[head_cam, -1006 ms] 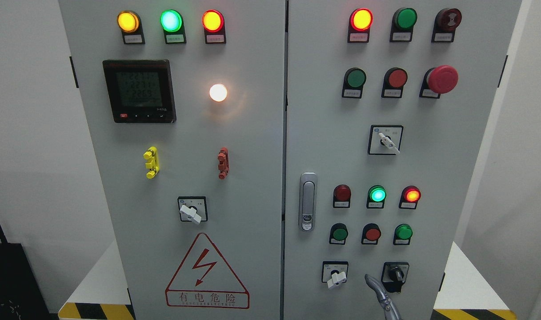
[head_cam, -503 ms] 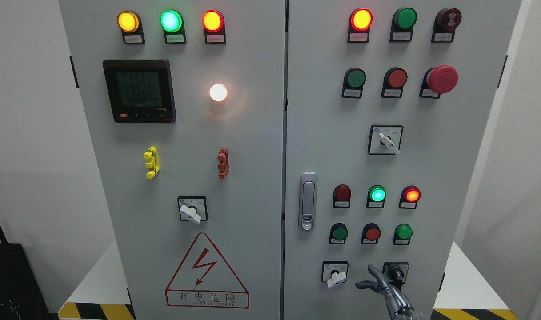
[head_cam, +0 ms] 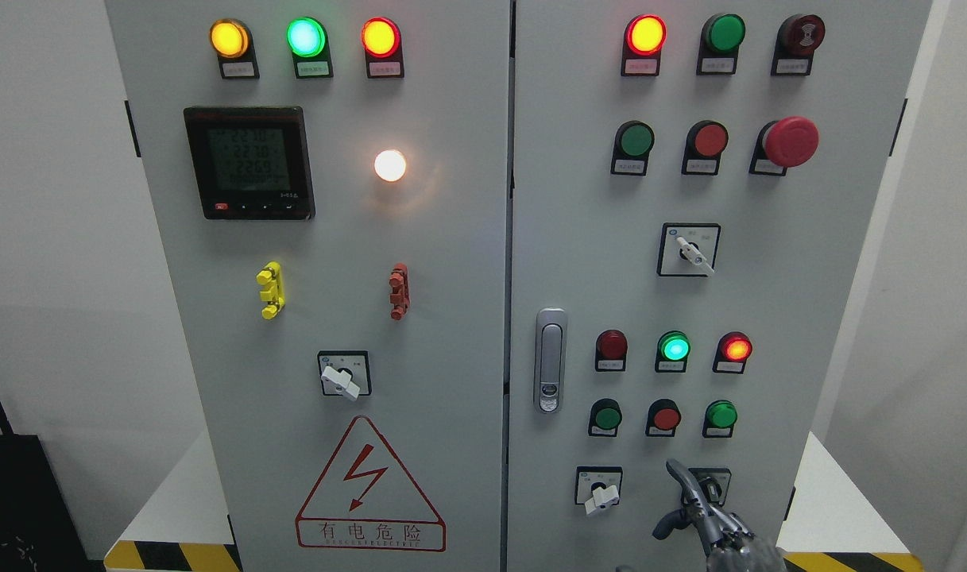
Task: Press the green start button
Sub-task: 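Raise the right hand toward the lower green push button on the cabinet, then press the green push button with the right hand's extended finger, then hold the right hand finger against the green button briefly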
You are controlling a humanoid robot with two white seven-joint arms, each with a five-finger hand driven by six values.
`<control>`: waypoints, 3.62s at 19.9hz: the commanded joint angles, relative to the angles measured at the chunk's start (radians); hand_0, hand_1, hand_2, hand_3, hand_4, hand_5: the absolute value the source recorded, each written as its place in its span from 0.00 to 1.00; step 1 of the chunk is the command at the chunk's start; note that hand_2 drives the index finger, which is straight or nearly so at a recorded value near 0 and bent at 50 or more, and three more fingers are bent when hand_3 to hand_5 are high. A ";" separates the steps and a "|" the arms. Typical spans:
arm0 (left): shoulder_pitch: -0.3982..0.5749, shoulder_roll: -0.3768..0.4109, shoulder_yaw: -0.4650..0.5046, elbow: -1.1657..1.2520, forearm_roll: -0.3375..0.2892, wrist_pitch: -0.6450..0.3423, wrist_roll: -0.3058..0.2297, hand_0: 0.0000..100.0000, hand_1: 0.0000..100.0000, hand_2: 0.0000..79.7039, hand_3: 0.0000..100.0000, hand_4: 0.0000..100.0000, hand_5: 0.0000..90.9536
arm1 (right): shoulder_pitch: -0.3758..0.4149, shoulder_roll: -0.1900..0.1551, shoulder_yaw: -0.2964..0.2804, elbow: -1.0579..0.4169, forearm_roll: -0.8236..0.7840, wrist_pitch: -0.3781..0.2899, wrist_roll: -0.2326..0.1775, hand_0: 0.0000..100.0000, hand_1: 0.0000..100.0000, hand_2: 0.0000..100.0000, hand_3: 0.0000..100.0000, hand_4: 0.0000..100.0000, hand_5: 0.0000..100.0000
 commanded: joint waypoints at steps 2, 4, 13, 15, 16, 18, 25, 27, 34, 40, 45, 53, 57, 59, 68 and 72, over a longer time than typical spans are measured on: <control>0.000 0.000 0.000 0.000 0.000 0.000 0.000 0.12 0.56 0.00 0.00 0.00 0.00 | -0.051 0.001 -0.027 0.051 0.073 0.003 -0.002 0.40 0.31 0.00 0.75 0.68 0.72; 0.000 0.000 0.000 0.000 0.000 0.001 0.000 0.12 0.56 0.00 0.00 0.00 0.00 | -0.061 0.001 -0.023 0.061 0.073 0.004 -0.004 0.41 0.31 0.00 0.76 0.69 0.72; 0.000 0.000 0.000 0.000 0.000 0.000 0.000 0.12 0.56 0.00 0.00 0.00 0.00 | -0.103 0.004 -0.004 0.124 0.099 0.009 -0.004 0.45 0.29 0.00 0.77 0.70 0.74; 0.000 0.000 0.000 0.000 0.000 0.000 0.000 0.12 0.56 0.00 0.00 0.00 0.00 | -0.113 0.004 -0.001 0.137 0.107 0.009 -0.004 0.45 0.29 0.00 0.77 0.70 0.74; 0.001 0.000 0.000 0.000 0.000 0.000 0.000 0.12 0.56 0.00 0.00 0.00 0.00 | -0.119 0.004 0.002 0.142 0.108 0.009 -0.004 0.45 0.29 0.00 0.77 0.70 0.74; 0.000 0.000 0.000 0.000 0.000 0.000 0.000 0.12 0.56 0.00 0.00 0.00 0.00 | -0.128 0.004 0.007 0.160 0.110 0.009 -0.004 0.45 0.29 0.00 0.77 0.70 0.74; 0.000 0.000 0.000 0.000 0.000 0.000 0.000 0.12 0.56 0.00 0.00 0.00 0.00 | -0.150 0.004 0.013 0.202 0.119 0.015 -0.004 0.46 0.29 0.00 0.77 0.70 0.74; 0.000 0.000 0.000 0.000 0.000 0.000 0.000 0.12 0.56 0.00 0.00 0.00 0.00 | -0.160 0.004 0.014 0.213 0.121 0.015 -0.004 0.46 0.29 0.00 0.77 0.70 0.74; 0.000 0.000 0.000 0.000 0.000 0.000 0.000 0.12 0.56 0.00 0.00 0.00 0.00 | -0.185 0.004 0.019 0.242 0.121 0.017 -0.004 0.46 0.29 0.00 0.78 0.71 0.74; 0.000 0.000 0.000 0.000 0.000 0.000 0.000 0.12 0.56 0.00 0.00 0.00 0.00 | -0.205 0.005 0.028 0.262 0.121 0.027 -0.004 0.47 0.29 0.00 0.77 0.71 0.74; 0.000 0.000 0.000 0.000 0.000 0.000 0.000 0.12 0.56 0.00 0.00 0.00 0.00 | -0.220 0.005 0.028 0.282 0.121 0.030 -0.004 0.47 0.29 0.00 0.77 0.71 0.74; 0.000 0.000 0.000 0.000 0.000 0.000 0.000 0.12 0.56 0.00 0.00 0.00 0.00 | -0.242 0.005 0.031 0.311 0.121 0.032 -0.004 0.48 0.29 0.00 0.77 0.71 0.74; 0.000 0.000 0.000 0.000 0.000 0.000 0.000 0.12 0.56 0.00 0.00 0.00 0.00 | -0.252 0.005 0.031 0.322 0.119 0.032 -0.004 0.48 0.30 0.00 0.78 0.71 0.74; 0.000 0.000 0.000 0.000 0.000 0.000 0.000 0.12 0.56 0.00 0.00 0.00 0.00 | -0.254 0.005 0.031 0.326 0.121 0.032 -0.004 0.48 0.30 0.00 0.78 0.71 0.74; 0.000 0.000 0.000 0.000 0.000 0.000 0.000 0.12 0.56 0.00 0.00 0.00 0.00 | -0.252 0.007 0.030 0.315 0.110 0.030 -0.005 0.48 0.30 0.00 0.78 0.71 0.74; 0.001 0.000 0.000 0.000 0.000 0.000 0.000 0.12 0.56 0.00 0.00 0.00 0.00 | -0.240 0.007 0.031 0.279 0.104 0.027 -0.007 0.49 0.31 0.00 0.78 0.71 0.74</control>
